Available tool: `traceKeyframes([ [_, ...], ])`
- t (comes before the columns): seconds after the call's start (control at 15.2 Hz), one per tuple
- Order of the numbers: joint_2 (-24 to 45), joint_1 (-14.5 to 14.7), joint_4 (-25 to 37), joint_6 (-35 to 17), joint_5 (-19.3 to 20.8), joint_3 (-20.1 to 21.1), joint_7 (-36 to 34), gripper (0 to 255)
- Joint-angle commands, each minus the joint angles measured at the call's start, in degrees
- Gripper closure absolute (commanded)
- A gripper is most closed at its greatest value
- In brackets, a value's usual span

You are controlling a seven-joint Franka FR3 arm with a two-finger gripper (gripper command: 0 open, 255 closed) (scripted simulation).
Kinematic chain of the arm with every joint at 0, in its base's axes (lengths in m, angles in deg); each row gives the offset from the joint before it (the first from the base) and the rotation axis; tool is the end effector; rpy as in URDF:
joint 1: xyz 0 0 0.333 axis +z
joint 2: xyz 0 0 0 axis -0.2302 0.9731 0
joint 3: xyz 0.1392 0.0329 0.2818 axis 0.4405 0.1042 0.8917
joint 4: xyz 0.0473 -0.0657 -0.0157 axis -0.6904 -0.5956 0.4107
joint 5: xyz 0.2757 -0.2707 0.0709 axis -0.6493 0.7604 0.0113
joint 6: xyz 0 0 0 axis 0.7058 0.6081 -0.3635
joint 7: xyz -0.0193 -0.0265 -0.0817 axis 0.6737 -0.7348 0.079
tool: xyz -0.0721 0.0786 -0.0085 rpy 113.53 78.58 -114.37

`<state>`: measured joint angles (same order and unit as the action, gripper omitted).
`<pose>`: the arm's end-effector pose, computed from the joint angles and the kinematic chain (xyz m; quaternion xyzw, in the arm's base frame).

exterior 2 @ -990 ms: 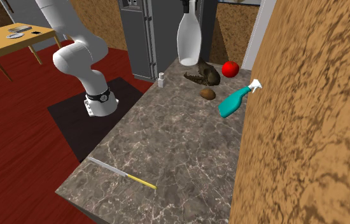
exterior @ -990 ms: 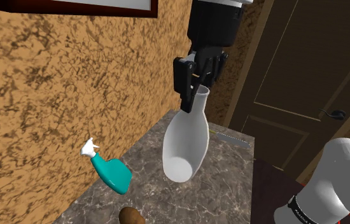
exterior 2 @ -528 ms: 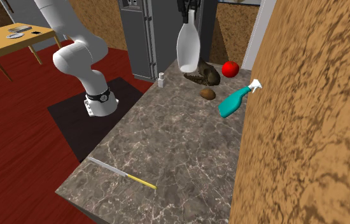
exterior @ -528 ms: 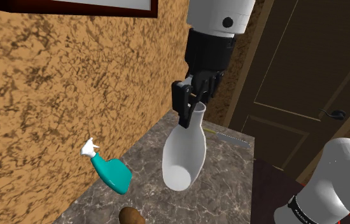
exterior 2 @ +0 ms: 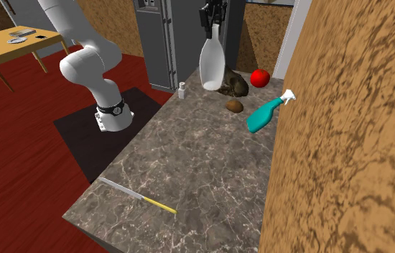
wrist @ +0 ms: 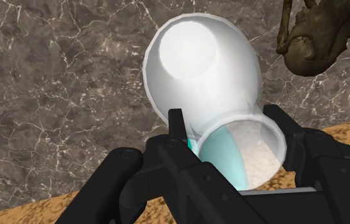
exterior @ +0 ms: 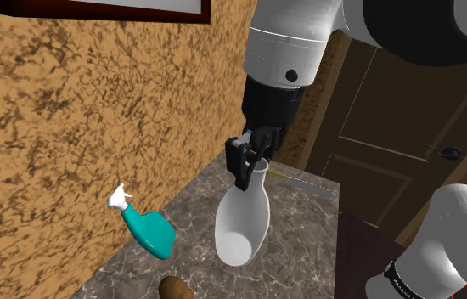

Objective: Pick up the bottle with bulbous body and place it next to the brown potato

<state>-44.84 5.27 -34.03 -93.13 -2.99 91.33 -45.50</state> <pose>0.3119 0.3599 0.5912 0.9970 0.0735 0.0258 0.0008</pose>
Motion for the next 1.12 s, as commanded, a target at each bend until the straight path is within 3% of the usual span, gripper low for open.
traceKeyframes([
  [0.0,-0.29,0.1,-1.97,-1.75,-0.16,0.07,0.07,255],
  [1.06,0.44,0.52,-13.63,-14.11,-0.52,1.28,-0.22,255],
])
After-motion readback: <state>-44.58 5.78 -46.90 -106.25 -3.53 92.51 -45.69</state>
